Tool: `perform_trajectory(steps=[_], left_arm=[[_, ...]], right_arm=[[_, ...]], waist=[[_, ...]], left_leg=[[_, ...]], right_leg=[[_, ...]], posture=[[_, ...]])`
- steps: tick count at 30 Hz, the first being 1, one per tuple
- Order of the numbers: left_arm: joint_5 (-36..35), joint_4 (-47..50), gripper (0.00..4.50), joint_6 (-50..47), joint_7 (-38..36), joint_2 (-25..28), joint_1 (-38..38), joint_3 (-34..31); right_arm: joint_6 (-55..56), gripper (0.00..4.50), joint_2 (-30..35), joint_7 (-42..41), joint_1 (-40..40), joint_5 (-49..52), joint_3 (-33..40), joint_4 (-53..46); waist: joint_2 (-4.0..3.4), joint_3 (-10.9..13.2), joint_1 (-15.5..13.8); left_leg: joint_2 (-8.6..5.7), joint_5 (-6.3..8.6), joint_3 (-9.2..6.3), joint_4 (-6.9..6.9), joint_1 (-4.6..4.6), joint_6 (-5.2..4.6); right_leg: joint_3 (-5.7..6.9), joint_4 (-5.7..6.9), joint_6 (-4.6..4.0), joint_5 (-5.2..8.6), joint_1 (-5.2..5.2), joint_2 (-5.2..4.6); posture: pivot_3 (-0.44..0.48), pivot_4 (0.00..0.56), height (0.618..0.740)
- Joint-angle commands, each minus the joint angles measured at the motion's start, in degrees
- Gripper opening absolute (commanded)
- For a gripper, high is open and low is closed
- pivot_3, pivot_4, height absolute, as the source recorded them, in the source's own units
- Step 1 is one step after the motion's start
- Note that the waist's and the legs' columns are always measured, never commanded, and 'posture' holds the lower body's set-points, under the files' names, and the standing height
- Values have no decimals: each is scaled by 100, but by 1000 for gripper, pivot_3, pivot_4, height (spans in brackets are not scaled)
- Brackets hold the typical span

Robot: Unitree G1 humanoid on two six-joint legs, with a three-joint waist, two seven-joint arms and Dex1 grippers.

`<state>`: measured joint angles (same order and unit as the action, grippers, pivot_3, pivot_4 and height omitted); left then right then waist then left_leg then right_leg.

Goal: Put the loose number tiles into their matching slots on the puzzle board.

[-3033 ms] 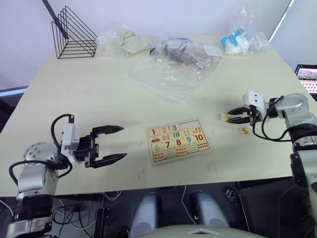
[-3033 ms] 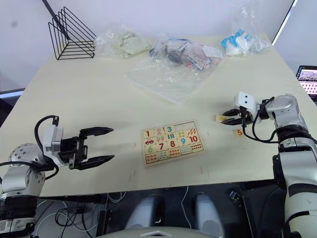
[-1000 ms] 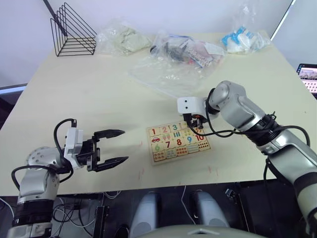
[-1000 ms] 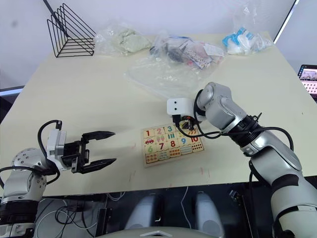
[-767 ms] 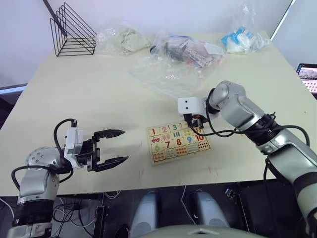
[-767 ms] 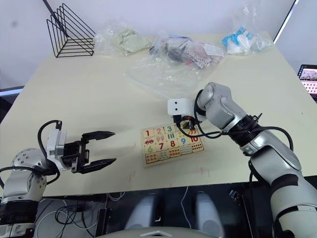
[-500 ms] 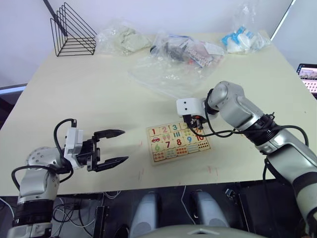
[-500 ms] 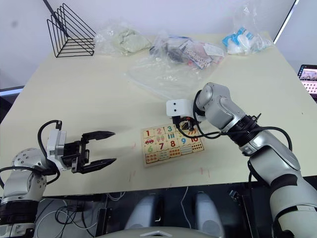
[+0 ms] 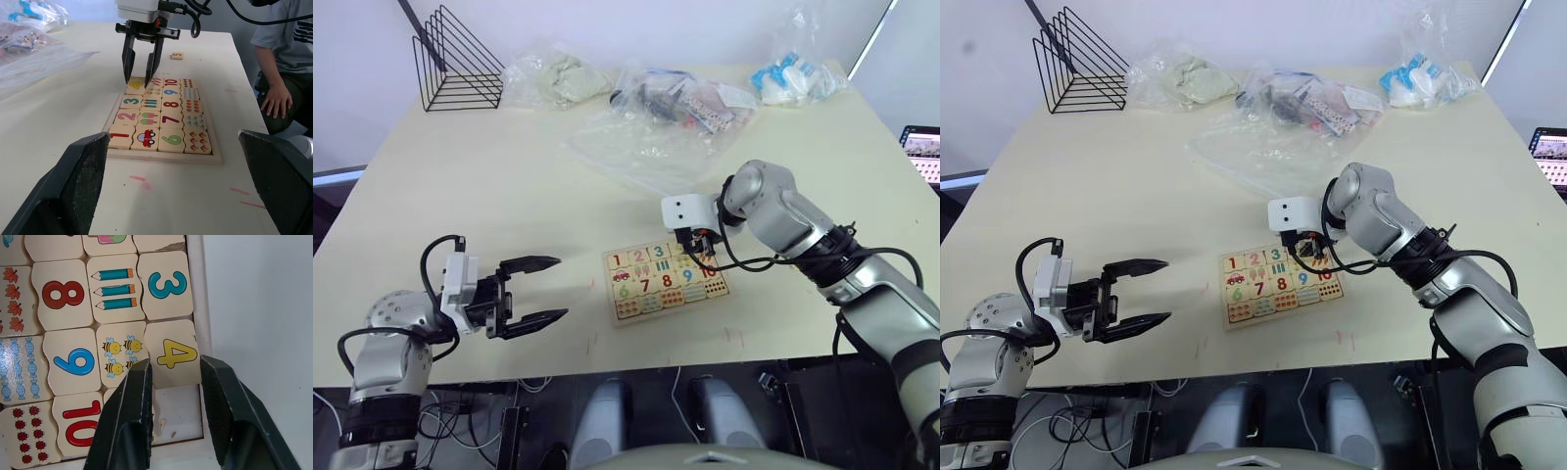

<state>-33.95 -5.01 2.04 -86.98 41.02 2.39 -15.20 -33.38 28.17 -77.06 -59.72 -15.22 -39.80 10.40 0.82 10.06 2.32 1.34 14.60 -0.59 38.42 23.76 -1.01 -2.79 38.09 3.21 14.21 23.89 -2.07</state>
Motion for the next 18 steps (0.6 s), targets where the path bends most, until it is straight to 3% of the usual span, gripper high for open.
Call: perform_trajectory(steps=[1,4,9,18], left_arm=[[-109,231,4500,74,35,6,-31,-95],[-101,221,4500,80,35,1,-27,-90],[-95,205,4500,86,28,-3,-17,-84],[-106,214,4500,103,29,-8,-51,-104]], right_arm=[[127,3232,13,1,-47,-17,116,-42],[150,4439,10,11,-44,-17,133,-16],[180,4439,22,-3,-76,2,193,41],[174,4439,208,110,138,575,962,-24]], waist=[[0,0,0],[0,0,0],[0,0,0],[0,0,-3]], left_leg=[[0,0,0,0,0,0],[0,0,0,0,0,0],[0,0,1,0,-1,0],[0,0,-1,0,0,0]], right_leg=[[0,0,0,0,0,0],[0,0,0,0,0,0],[0,0,0,0,-1,0],[0,-1,0,0,-1,-1]], posture=[[0,150,740],[0,150,740],[0,150,740],[0,150,740]])
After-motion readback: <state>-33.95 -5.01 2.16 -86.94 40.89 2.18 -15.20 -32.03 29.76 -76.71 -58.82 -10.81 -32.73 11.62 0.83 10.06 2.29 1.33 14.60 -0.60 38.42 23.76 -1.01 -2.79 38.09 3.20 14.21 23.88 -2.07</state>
